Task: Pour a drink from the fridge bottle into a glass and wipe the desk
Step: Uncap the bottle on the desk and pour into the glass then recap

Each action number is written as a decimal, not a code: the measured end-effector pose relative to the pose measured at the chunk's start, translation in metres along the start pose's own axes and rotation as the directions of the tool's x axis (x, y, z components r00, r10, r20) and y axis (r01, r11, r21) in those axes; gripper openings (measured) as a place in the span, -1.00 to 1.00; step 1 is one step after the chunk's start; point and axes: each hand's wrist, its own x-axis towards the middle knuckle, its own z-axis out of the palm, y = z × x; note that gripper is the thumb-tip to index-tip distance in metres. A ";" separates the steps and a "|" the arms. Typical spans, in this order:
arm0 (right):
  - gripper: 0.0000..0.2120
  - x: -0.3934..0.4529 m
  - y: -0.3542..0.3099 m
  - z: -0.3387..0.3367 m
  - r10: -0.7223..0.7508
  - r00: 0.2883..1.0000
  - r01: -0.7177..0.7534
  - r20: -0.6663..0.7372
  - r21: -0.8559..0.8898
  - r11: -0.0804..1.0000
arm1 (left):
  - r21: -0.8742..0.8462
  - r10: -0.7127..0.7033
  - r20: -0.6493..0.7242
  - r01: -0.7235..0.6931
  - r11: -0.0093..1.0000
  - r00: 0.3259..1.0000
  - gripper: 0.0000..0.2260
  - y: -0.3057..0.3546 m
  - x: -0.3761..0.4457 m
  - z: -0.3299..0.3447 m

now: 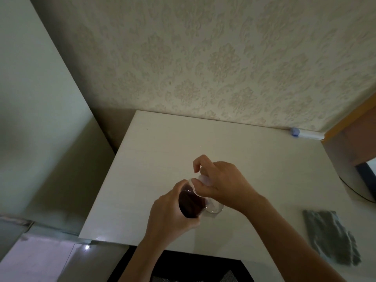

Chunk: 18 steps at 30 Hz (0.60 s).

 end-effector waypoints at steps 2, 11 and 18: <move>-0.72 -0.002 0.003 -0.002 -0.032 0.998 0.029 0.050 0.047 0.998 | -0.037 -0.005 0.035 0.006 0.999 0.999 -0.32 -0.002 -0.001 0.000; -0.59 -0.017 0.000 -0.011 0.043 0.999 -0.041 0.031 -0.054 0.998 | -0.072 -0.008 0.004 0.009 0.997 1.000 -0.34 0.001 0.001 0.005; -0.41 -0.029 0.009 -0.009 0.073 0.996 -0.072 0.058 -0.028 0.997 | -0.037 0.002 0.029 -0.001 0.999 1.000 -0.33 0.001 0.003 0.009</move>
